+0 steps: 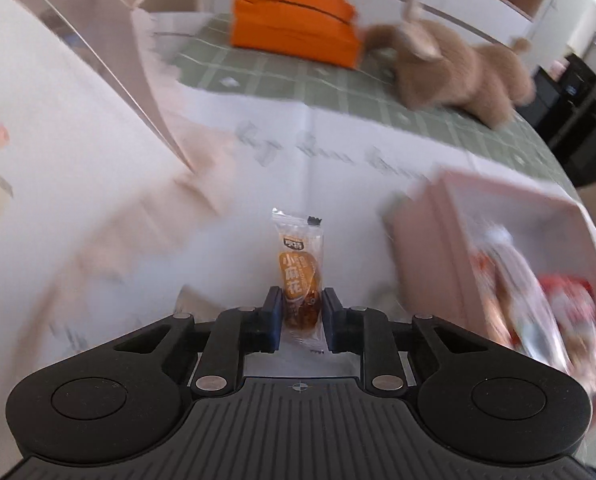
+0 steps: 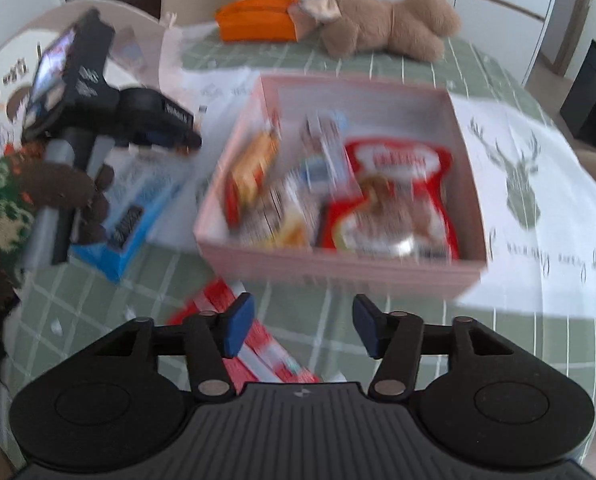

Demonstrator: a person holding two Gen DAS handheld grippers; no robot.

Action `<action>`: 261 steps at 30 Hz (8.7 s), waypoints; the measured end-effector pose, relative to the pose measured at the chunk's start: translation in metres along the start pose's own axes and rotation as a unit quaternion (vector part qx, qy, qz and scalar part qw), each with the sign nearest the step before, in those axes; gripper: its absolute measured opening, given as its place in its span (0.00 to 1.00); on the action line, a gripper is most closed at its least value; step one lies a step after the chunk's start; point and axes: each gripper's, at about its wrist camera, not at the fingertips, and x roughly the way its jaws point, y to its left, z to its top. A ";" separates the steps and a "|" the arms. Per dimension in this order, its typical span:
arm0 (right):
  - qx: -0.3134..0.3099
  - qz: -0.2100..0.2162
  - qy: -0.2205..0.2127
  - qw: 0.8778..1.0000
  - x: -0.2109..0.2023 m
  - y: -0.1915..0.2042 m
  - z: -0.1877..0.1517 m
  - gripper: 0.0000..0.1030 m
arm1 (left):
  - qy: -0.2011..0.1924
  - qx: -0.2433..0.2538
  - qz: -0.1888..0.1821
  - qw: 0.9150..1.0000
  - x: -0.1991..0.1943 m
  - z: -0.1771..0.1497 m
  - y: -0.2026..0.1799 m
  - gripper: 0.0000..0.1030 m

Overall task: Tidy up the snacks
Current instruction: 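Grasp the small orange snack with the left tool while the right tool approaches the red strip, then grasp the red spicy strip with the right tool, then carry both snacks over the pink box and open both tools, then move the left tool to the chocolate square while the right tool approaches the blue bag, then grasp the blue-and-white bag with the right tool, then grasp the chocolate square in its white wrapper with the left tool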

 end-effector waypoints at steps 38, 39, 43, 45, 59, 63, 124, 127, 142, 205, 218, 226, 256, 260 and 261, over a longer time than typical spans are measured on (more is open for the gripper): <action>-0.085 0.072 0.013 0.994 0.031 -0.047 -0.033 0.54 | 0.094 0.046 -0.056 0.993 -0.081 -0.167 -0.074 0.24; -0.087 0.078 0.017 0.993 0.031 -0.048 -0.035 0.57 | 0.096 0.044 -0.057 0.993 -0.082 -0.169 -0.074 0.24; -0.105 0.090 0.025 0.990 0.024 -0.044 -0.043 0.65 | 0.093 0.031 -0.056 0.994 -0.084 -0.171 -0.072 0.25; -0.125 0.093 0.028 0.987 0.023 -0.035 -0.047 0.67 | 0.089 0.026 -0.051 0.994 -0.084 -0.169 -0.071 0.26; -0.149 0.058 0.003 0.987 0.016 -0.033 -0.055 0.47 | 0.069 0.064 -0.003 0.996 -0.075 -0.156 -0.089 0.26; -0.113 0.057 0.006 0.992 0.006 -0.054 -0.057 0.41 | 0.067 0.101 0.003 0.993 -0.074 -0.161 -0.104 0.23; -0.094 0.065 0.003 0.993 0.042 0.096 0.035 0.50 | 0.049 -0.102 -0.047 0.992 -0.091 -0.134 0.040 0.28; -0.052 0.055 0.004 0.997 0.040 0.071 0.023 0.51 | 0.047 -0.091 -0.043 0.994 -0.092 -0.133 0.032 0.28; -0.023 0.000 0.015 1.000 0.043 0.042 -0.022 0.57 | -0.007 -0.110 0.047 0.993 -0.043 -0.034 0.068 0.28; -0.028 -0.024 0.007 0.999 0.050 0.073 -0.028 0.83 | 0.062 0.010 -0.038 0.997 -0.102 -0.149 0.023 0.20; 0.045 -0.065 -0.032 0.996 0.032 -0.032 -0.072 0.98 | 0.031 0.015 -0.012 0.999 -0.088 -0.136 -0.033 0.26; 0.026 -0.059 -0.083 0.994 0.028 -0.037 -0.091 1.00 | 0.021 0.016 0.029 0.999 -0.087 -0.136 -0.048 0.32; 0.005 -0.049 -0.165 0.985 0.024 -0.037 -0.119 1.00 | 0.012 0.019 0.062 0.998 -0.064 -0.124 -0.062 0.50; 0.005 -0.049 -0.165 0.985 0.025 -0.037 -0.119 1.00 | 0.008 0.037 0.078 0.996 -0.057 -0.119 -0.072 0.55; 0.005 -0.049 -0.165 0.985 0.025 -0.037 -0.119 1.00 | 0.007 0.037 0.076 0.996 -0.056 -0.118 -0.073 0.58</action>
